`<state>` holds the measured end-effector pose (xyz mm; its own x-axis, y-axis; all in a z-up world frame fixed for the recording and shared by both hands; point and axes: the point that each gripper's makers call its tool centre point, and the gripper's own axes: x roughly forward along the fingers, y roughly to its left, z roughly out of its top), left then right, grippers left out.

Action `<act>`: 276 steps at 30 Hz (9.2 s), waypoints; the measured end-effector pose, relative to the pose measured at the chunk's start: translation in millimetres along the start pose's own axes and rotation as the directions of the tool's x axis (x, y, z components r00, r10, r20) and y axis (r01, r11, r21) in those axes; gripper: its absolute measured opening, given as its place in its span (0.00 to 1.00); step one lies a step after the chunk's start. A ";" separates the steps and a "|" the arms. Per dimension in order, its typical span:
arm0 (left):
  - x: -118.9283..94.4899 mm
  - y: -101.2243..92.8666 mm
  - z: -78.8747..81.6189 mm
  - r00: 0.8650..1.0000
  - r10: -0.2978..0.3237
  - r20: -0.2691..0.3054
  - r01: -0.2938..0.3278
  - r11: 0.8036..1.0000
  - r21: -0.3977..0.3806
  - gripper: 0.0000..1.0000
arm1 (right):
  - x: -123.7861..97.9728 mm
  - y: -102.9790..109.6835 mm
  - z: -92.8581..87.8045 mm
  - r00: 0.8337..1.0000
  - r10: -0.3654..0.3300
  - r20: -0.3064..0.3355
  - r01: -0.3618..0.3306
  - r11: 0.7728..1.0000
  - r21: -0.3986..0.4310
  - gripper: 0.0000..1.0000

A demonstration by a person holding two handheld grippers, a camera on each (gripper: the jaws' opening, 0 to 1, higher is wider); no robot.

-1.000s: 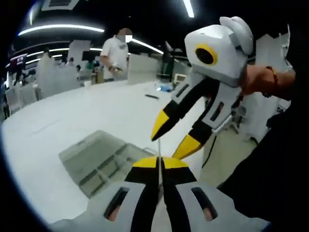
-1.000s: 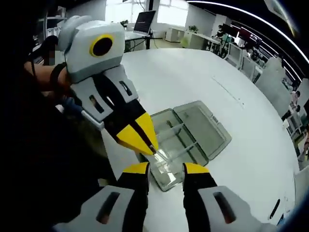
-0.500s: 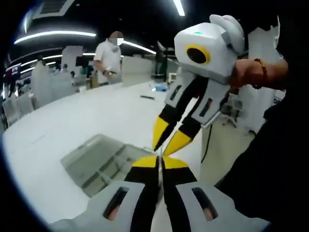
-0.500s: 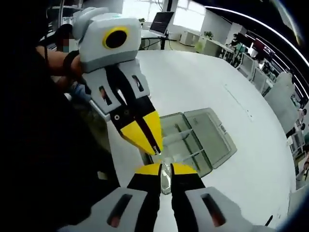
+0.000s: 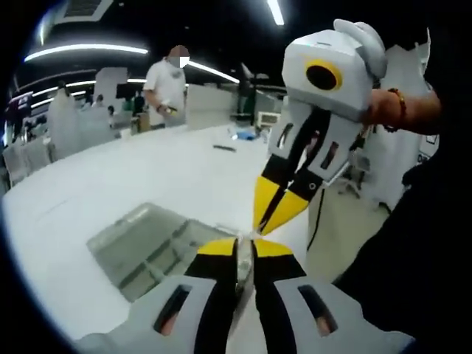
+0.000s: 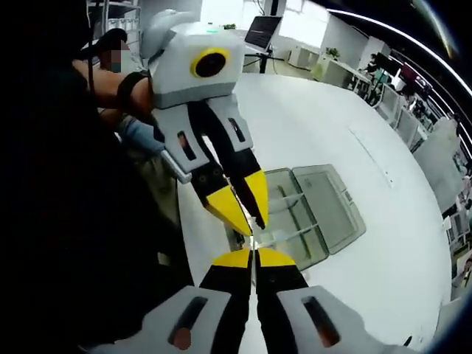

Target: Insert the divider into the dual guide fixture by aligning both edges with the guide slots and pushing it downward to the bottom, including one-sided entry, uneven engagement, binding, and posture correction.

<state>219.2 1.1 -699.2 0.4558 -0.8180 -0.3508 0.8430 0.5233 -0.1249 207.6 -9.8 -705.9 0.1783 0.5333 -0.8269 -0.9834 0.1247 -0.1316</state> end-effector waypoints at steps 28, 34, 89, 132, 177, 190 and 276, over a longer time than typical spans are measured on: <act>-23.1 25.3 -17.1 0.988 0.157 -0.005 -0.157 0.980 -0.124 0.37 | 12.7 -36.3 -14.6 0.991 0.095 -0.094 -0.103 0.991 -0.085 0.00; -25.3 30.1 -18.0 0.985 0.170 0.001 -0.168 0.976 -0.138 0.38 | 17.3 -40.5 -17.8 0.988 0.101 -0.116 -0.115 0.987 -0.117 0.00; -43.1 52.4 -38.0 0.976 0.216 0.005 -0.205 0.930 -0.307 0.45 | 43.5 -48.0 -30.3 0.943 0.235 -0.234 -0.259 0.963 -0.075 0.00; -43.3 29.7 -41.9 0.982 0.190 -0.007 -0.183 0.932 -0.314 0.46 | 67.2 -43.0 -42.2 0.966 0.164 -0.198 -0.172 0.985 -0.023 0.01; -9.3 11.7 -19.8 0.989 0.134 -0.055 -0.144 0.953 -0.265 0.51 | 22.6 -58.9 -57.9 0.990 -0.078 0.116 0.040 0.953 0.300 0.27; -1.7 -2.7 -11.5 0.988 0.140 -0.065 -0.153 0.948 -0.279 0.53 | 7.3 -60.6 -66.3 0.974 -0.133 0.183 0.059 0.929 0.364 0.29; -16.5 -12.8 -22.5 0.967 0.243 -0.076 -0.255 0.911 -0.325 0.66 | 59.3 -70.3 -129.4 0.950 -0.313 0.007 0.229 0.711 0.665 0.43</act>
<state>194.5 13.3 -712.7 0.6241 -0.6455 -0.4402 0.5589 0.7626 -0.3258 283.0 -95.1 -816.4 0.4769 0.4739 -0.7403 -0.6368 0.7668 0.0806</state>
